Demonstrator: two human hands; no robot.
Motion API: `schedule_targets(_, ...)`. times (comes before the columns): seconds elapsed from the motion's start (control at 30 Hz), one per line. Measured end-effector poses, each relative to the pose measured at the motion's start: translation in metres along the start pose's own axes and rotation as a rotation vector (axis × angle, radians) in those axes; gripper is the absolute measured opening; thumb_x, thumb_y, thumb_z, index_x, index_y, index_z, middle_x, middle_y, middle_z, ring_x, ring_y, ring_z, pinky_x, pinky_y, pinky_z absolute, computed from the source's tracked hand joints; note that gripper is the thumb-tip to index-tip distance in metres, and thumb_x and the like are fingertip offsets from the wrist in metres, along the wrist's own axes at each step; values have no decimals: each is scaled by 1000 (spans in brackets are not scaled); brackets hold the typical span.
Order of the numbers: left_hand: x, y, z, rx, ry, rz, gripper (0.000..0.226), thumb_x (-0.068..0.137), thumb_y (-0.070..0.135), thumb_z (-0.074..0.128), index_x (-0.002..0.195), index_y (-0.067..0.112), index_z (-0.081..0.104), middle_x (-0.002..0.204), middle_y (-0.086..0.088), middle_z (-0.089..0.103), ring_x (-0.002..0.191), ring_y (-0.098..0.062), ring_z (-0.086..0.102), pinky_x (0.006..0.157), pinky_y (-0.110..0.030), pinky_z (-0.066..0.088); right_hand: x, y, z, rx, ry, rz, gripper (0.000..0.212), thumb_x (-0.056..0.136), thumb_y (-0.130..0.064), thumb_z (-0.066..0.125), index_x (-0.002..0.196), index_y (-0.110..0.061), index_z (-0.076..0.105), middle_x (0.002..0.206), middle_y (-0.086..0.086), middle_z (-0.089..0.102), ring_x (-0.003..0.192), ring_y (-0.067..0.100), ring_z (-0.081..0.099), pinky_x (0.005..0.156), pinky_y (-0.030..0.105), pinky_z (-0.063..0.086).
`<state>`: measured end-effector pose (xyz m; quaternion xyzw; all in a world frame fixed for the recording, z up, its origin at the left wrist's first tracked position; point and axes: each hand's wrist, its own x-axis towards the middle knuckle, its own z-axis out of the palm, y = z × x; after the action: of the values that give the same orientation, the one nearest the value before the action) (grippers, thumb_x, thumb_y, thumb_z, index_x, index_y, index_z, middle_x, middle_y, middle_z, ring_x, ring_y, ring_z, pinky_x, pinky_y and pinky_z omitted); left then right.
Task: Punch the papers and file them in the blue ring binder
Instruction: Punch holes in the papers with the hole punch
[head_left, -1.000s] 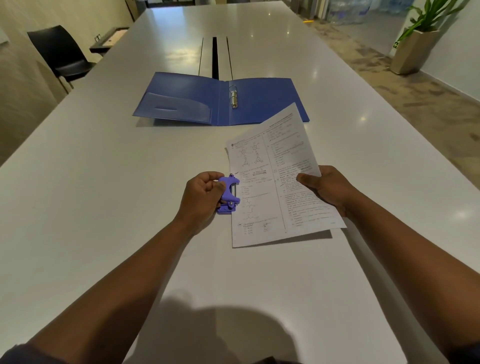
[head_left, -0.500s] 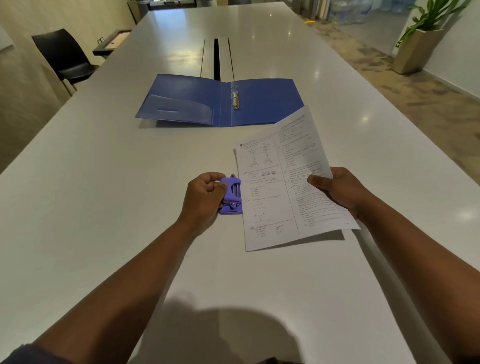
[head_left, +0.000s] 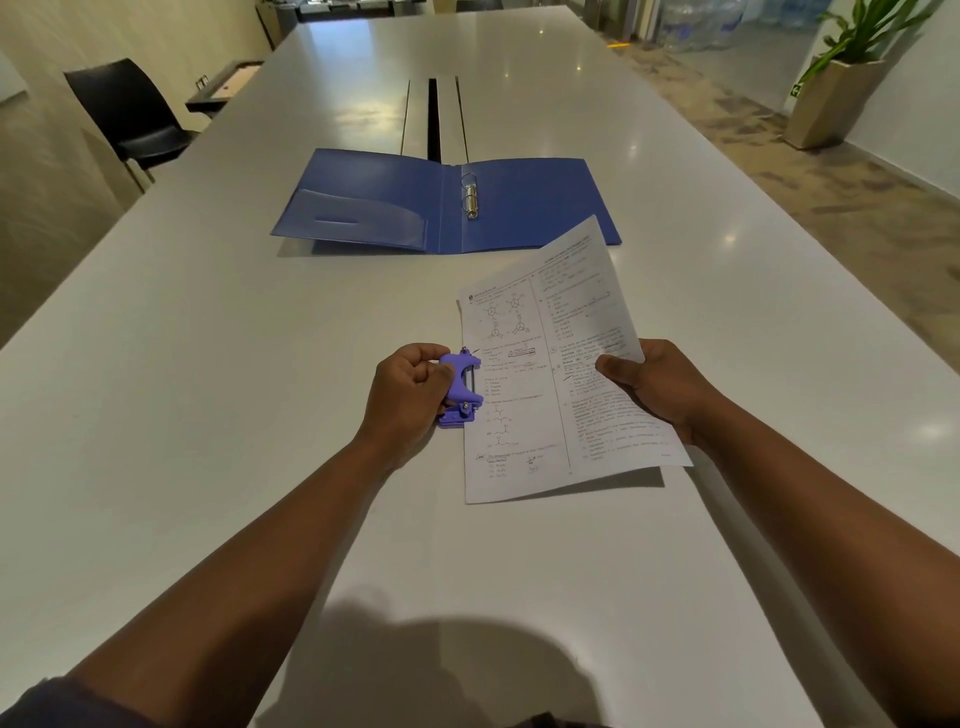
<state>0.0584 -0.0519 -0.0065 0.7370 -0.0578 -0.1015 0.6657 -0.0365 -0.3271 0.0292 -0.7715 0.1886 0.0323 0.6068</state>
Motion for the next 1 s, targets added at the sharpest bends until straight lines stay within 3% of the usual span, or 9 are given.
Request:
schedule_targets(0.37,-1,2,0,-4,-11,-5,17,99,4,59,115,-1,61,82,-10,67,52,-10,60,58,-26,51,1,-2,4,-21,-4,6,11,103,-19,58,108,-17,67,97,1,76,67,11,76,53,18,55)
schedule_targets(0.7,-2,3,-1,53,-10,19,19,100,7,60,116,0,61,88,-11,70,59,-9,65,61,-27,55,1,-5,3,52,-10,19,9,101,-20,61,100,-22,69,92,-3,79,72,16,78,57,24,58)
schedule_targets(1.0,-4,7,0,50,-27,16,16,100,6,59,115,0,61,92,-12,69,58,-9,67,57,-19,53,3,-4,0,29,-7,16,9,101,-23,61,104,-23,70,92,-5,80,75,18,78,60,26,58)
